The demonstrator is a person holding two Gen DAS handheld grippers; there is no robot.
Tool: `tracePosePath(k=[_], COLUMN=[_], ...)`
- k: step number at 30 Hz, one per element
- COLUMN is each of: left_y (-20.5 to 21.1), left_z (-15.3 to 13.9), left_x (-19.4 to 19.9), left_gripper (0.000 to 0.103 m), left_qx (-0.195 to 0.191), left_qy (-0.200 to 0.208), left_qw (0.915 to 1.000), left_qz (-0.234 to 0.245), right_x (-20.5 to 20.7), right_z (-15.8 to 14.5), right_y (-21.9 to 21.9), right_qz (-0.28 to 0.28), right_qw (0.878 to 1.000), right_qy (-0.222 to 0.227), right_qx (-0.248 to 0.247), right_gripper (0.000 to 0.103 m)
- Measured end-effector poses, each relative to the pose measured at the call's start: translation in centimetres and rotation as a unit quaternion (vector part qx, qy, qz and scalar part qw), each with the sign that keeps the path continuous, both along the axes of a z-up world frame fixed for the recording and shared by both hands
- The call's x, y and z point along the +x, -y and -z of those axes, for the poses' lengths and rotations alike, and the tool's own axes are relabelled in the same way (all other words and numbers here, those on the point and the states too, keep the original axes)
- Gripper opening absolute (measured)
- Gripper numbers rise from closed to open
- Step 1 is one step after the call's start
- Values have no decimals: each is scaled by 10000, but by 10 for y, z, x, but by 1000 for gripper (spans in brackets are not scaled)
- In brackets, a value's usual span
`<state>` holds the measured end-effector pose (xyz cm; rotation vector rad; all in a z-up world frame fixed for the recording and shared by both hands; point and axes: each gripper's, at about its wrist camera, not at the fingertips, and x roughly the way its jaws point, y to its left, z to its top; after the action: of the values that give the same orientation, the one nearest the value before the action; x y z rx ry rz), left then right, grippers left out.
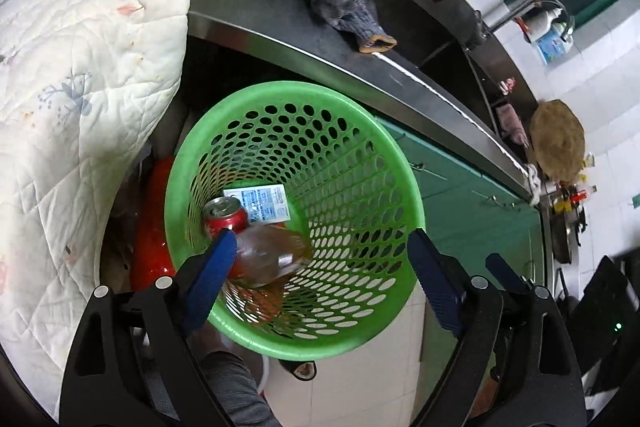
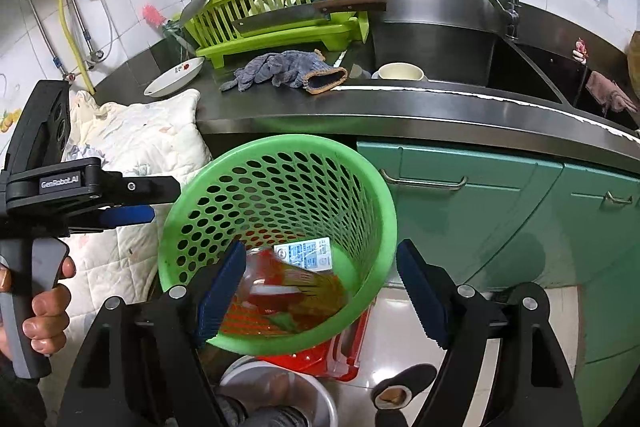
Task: Collect trash
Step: 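Lift both items over the green basket and open both tools to drop them, then grasp the blue-and-silver can with the left tool while the right tool grasps the black box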
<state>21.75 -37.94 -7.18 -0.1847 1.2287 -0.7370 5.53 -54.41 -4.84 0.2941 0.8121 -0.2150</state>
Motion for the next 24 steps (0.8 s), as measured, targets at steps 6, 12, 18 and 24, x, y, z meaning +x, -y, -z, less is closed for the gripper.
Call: tracePosePath(k=[6, 12, 18, 24], left_y=[-23, -62, -110, -167], left_z=[-21, -40, -54, -63], left_x=[-11, -21, -29, -27], left_gripper=[86, 86, 86, 85], left_qx=[78, 222, 399, 591], left_qy=[407, 831, 1216, 1498], left_qw=[9991, 9962, 9911, 9839], left_qz=[-1, -108, -367, -773], right_x=[-1, 3, 18, 40], right_z=[-5, -10, -16, -14], right_y=[-13, -39, -73, -112], right_qz=[-100, -356, -715, -1150], right_qw=[9999, 9993, 9974, 9934], right_qy=[53, 81, 93, 49], right_qx=[15, 23, 15, 37], right_gripper=[75, 75, 75, 75])
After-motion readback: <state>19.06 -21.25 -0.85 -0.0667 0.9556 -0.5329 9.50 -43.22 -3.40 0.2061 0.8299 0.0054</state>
